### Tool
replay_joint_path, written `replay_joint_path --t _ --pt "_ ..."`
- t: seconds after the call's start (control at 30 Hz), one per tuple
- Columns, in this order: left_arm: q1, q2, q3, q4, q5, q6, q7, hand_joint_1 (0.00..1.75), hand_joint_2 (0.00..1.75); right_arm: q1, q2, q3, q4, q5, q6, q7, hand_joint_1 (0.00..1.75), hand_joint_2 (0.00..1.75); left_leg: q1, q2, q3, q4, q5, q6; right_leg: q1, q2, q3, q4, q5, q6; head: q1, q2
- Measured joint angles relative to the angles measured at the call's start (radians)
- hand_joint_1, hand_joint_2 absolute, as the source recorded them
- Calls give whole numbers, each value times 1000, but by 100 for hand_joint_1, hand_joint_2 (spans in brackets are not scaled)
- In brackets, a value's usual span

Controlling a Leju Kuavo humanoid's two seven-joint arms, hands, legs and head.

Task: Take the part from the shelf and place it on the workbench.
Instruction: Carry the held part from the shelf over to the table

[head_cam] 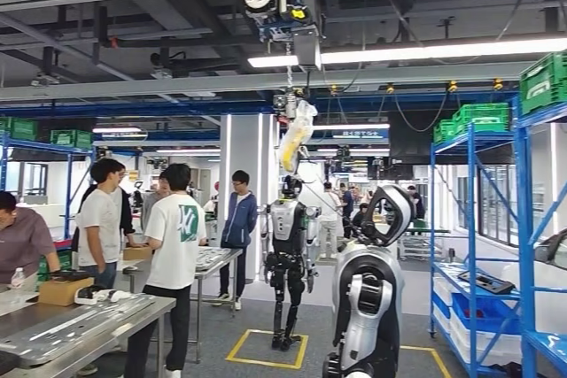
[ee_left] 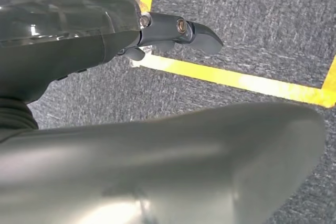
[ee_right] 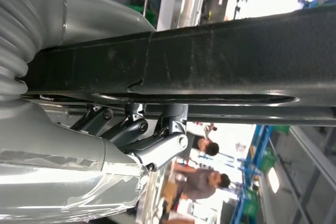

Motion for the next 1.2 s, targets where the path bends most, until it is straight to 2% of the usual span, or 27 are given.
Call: replay_joint_path --t 0.07,0.13,0.2,0.23,0.27,0.3,0.33,0.37,0.43,0.47,0.5,0.57,0.6,0.67,0.7,0.73,0.77,0.8,0.83,0.87,0.93,1.0,1.03,1.07,1.1,1.13,1.2 --pt "4 -1 0 0 0 0 0 0 175 0 0 0 0 0 0 0 175 175 -1 -19 -2 0 2 16 -4 -9 6 -1 -6 11 0 0" --pt "7 -1 0 0 0 0 0 0 175 0 0 -1 -2 0 0 0 175 175 1 -36 -3 -2 5 28 -9 22 -7 37 -39 17 0 0" --pt "4 -1 0 0 0 1 0 0 175 3 0 -1 -3 0 0 0 175 175 0 -55 -4 -3 6 36 -10 67 -62 160 -106 17 0 0" --pt "2 -2 0 0 0 0 0 0 175 6 -1 -1 -3 0 0 0 175 175 -2 -66 -4 -3 7 39 -9 77 -98 233 -135 16 0 0" --pt "1 -2 0 0 0 0 0 0 175 9 -2 -1 -3 0 0 0 175 175 -4 -79 -4 -2 7 41 -8 84 -128 291 -152 14 0 0" --pt "1 -3 0 0 0 0 0 0 175 11 -2 -1 -3 0 0 0 175 175 -6 -90 -4 -2 6 41 -8 87 -143 314 -149 12 0 0" --pt "2 -4 0 0 0 0 0 0 175 12 -3 -1 -3 0 0 0 175 175 -8 -102 -3 -1 6 41 -8 90 -140 296 -124 9 0 0" --pt "2 -4 0 0 0 0 0 0 175 12 -3 -1 -3 0 0 0 175 175 -10 -114 -2 -1 6 41 -7 96 -119 240 -85 4 0 0" --pt "3 -5 0 0 0 0 0 0 175 11 -3 -2 -3 0 0 0 175 175 -13 -136 0 0 7 41 -6 132 -62 100 -8 -7 0 0" --pt "2 -6 0 0 0 0 1 0 175 10 -3 -2 -3 0 0 0 175 175 -13 -146 -2 1 8 38 -5 150 -41 51 11 -11 0 0" --pt "2 -7 0 0 0 0 1 0 175 10 -3 -2 -3 0 1 0 175 175 -11 -155 -5 1 9 35 -5 161 -32 26 16 -12 0 0" --pt "7 -7 1 0 -1 0 2 0 175 10 -3 -2 -2 1 1 0 175 175 -6 -172 -11 -1 14 25 -3 153 -26 14 14 -14 0 0" --pt "10 -7 1 0 -1 0 2 0 175 10 -2 -2 -2 1 1 0 175 175 -6 -167 -14 2 11 20 -4 143 -24 10 16 -18 0 0" --pt "12 -7 1 0 -1 1 2 0 175 10 0 -2 -2 1 1 0 175 175 -8 -129 -34 46 -21 10 -8 121 -19 2 20 -27 0 0" --pt "10 -8 1 0 -1 2 2 0 175 11 1 -2 -2 1 1 0 175 175 -7 -103 -58 97 -51 6 -9 108 -18 1 21 -29 0 0" --pt "7 -8 1 0 -1 3 4 0 175 12 1 -1 -2 1 2 0 175 175 -5 -88 -87 161 -81 2 -9 94 -18 1 21 -31 0 0" --pt "6 -8 1 0 -1 4 6 0 175 14 2 0 -1 2 4 0 175 175 -2 -80 -115 219 -104 -2 -9 80 -18 1 20 -31 0 0" --pt "6 -9 1 0 -1 5 9 0 175 15 3 1 -1 2 6 0 175 175 2 -76 -130 253 -110 -6 -9 68 -19 2 19 -30 0 0" --pt "7 -8 2 0 -1 6 13 0 175 17 5 2 0 1 8 0 175 175 6 -71 -128 253 -100 -9 -9 56 -18 2 18 -29 0 0" --pt "9 -8 2 0 -1 8 17 0 175 18 7 3 0 1 10 0 175 175 9 -65 -107 215 -75 -12 -10 45 -18 4 16 -26 0 0" --pt "8 -8 4 0 -1 10 25 0 175 17 11 5 0 0 12 0 175 175 8 -30 -40 90 -21 -16 -10 24 -15 8 8 -15 0 0" --pt "4 -8 6 0 0 12 36 0 175 16 14 7 -1 -2 15 1 175 175 2 -5 -3 16 -2 -7 -5 6 -11 12 1 -1 0 0" --pt "4 -8 6 0 0 13 42 0 175 15 16 9 -1 -3 17 1 175 175 -1 -5 -3 10 -5 1 -3 -3 -9 12 -1 4 0 0" --pt "6 -8 7 0 0 15 48 0 175 13 17 10 -1 -5 18 2 175 175 -2 -16 -5 11 -4 9 -4 -12 -6 10 -2 8 0 0" --pt "10 -7 9 0 0 16 54 0 175 12 19 12 -1 -6 18 2 175 175 -2 -25 -6 10 -3 15 -6 -11 -3 11 -7 13 0 0" --pt "13 -7 11 0 0 17 59 0 175 12 21 14 -2 -8 19 3 175 175 -2 -34 -6 9 -2 21 -9 3 -6 22 -19 17 0 0" --pt "13 -6 16 0 0 18 69 0 175 11 23 17 -5 -13 19 6 175 175 -1 -52 -7 7 1 32 -12 51 -39 102 -73 20 0 0"
